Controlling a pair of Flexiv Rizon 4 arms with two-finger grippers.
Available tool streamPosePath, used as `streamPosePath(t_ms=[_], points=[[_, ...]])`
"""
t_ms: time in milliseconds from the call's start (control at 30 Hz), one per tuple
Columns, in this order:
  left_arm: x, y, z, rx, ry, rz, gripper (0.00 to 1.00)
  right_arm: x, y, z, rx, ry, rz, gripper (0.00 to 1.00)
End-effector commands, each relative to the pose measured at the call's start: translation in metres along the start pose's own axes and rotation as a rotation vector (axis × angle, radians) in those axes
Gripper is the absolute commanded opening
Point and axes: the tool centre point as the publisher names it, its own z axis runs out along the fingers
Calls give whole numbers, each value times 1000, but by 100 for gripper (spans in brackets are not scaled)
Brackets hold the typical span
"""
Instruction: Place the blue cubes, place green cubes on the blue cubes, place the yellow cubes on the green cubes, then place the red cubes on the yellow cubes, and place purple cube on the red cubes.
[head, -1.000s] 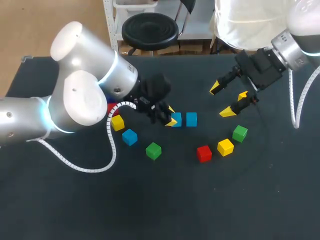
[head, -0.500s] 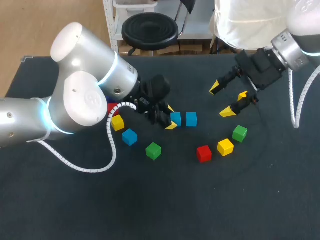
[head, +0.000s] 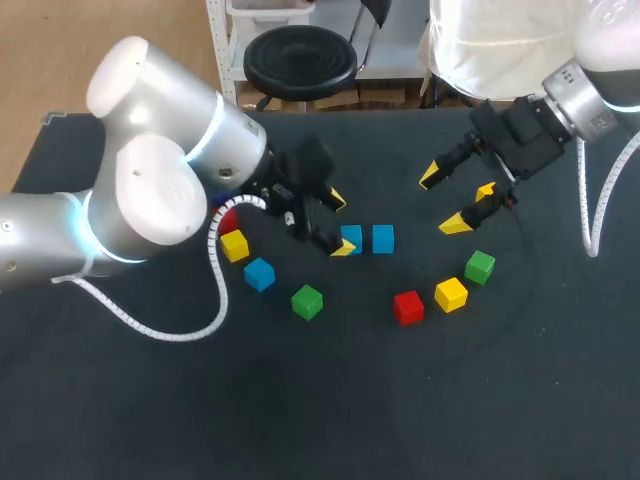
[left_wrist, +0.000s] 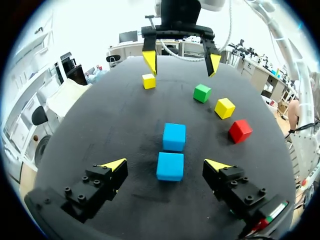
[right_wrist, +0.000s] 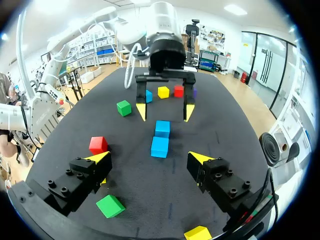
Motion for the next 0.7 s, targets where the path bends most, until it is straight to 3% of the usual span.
streamPosePath(t_ms=[33,333,700], points=[[-1,-8,-25,-15,-13,3,100,0,0,0,0,1,0,100],[-2,-17,-55,-40,-50,5,100,0,0,0,0,1,0,100],[-2,-32,-74,21,-32,79,100,0,0,0,0,1,0,100]])
